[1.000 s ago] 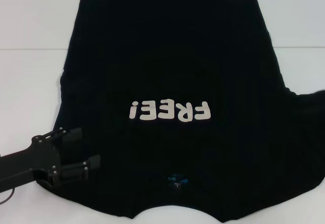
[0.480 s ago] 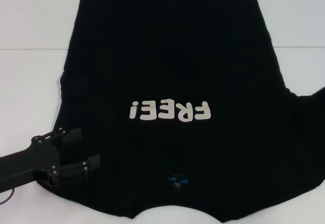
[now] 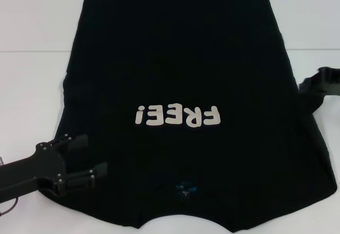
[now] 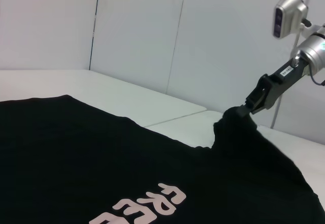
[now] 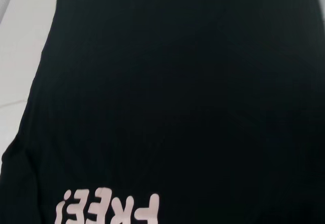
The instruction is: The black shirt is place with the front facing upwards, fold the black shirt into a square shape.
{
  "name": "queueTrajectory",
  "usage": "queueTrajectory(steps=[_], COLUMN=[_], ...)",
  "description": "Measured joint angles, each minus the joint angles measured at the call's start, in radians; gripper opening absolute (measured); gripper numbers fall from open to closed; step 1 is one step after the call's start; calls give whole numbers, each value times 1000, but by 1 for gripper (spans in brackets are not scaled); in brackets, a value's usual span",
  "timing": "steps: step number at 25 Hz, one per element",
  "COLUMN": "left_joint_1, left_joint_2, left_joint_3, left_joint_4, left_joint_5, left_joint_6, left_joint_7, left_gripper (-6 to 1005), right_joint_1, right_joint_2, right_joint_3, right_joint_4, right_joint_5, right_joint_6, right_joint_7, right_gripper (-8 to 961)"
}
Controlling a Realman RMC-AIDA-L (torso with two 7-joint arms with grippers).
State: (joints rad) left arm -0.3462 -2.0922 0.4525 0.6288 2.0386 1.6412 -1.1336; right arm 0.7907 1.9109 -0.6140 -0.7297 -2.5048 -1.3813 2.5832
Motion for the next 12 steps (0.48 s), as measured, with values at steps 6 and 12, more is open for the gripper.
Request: queueTrajectory(steps=[6, 12], left_joint_1=[2, 4], left_joint_2=[-2, -3], left_joint_3=[0, 0], left_joint_4=[0, 0], left_joint_5=[-1, -4], left_joint_6=[0, -2], left_joint_7=[0, 0], left_gripper=[848, 845], right_joint_1=[31, 58], right_joint_2=[22, 49], right_joint_3=[-57, -76], right_joint_4=[32, 40], right_joint_5=[0, 2], right_joint_6=[38, 42], right_joint_7=[-10, -54], right_gripper=[47, 75])
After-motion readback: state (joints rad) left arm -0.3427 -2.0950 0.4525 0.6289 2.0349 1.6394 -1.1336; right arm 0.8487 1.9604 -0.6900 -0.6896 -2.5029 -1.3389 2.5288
